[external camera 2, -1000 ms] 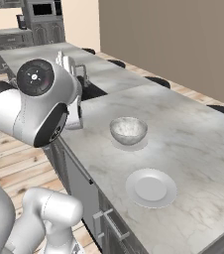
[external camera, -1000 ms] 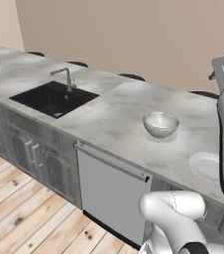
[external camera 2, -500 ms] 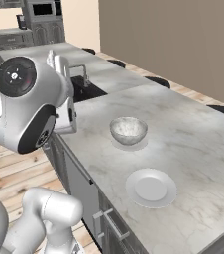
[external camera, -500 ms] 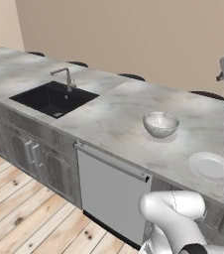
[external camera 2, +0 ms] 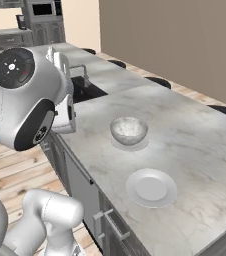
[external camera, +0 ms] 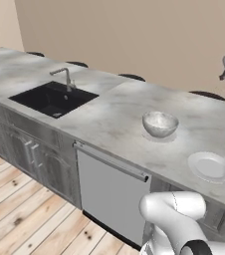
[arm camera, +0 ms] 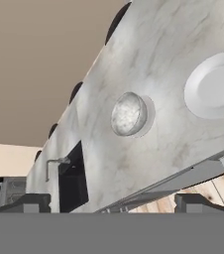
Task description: Move the bowls from the cabinet to the plates on the dining table.
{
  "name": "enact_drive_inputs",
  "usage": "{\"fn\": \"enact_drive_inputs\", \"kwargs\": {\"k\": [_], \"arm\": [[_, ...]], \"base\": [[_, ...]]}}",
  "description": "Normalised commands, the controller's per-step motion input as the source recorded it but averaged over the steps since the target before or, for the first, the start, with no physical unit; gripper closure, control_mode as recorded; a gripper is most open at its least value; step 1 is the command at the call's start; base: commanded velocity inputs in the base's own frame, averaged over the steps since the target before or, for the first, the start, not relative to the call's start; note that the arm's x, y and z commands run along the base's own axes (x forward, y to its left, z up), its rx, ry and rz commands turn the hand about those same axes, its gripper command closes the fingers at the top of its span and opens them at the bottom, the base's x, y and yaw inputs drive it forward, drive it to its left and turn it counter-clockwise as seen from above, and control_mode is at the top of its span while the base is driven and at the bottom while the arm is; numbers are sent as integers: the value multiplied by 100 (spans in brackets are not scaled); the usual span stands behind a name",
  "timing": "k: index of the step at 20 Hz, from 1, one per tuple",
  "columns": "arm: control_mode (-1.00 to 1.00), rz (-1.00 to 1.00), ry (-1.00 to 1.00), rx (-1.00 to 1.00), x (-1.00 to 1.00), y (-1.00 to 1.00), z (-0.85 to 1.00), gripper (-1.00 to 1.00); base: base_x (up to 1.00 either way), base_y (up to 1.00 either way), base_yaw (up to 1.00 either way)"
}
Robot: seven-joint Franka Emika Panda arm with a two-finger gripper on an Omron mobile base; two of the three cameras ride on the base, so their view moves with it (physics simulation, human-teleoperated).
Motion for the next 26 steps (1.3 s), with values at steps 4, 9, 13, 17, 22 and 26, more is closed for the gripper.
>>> {"fn": "enact_drive_inputs", "kwargs": {"k": [4, 9, 13, 17, 22, 26], "arm": [[100, 0, 0, 0, 0, 0, 0, -100], [100, 0, 0, 0, 0, 0, 0, -100], [100, 0, 0, 0, 0, 0, 0, -100], [100, 0, 0, 0, 0, 0, 0, -100], [100, 0, 0, 0, 0, 0, 0, -100], [100, 0, 0, 0, 0, 0, 0, -100]], "base": [[-28, -13, 13], [-1, -9, 23], [0, -7, 25], [0, -7, 24], [0, -5, 25], [0, 0, 25]]}}
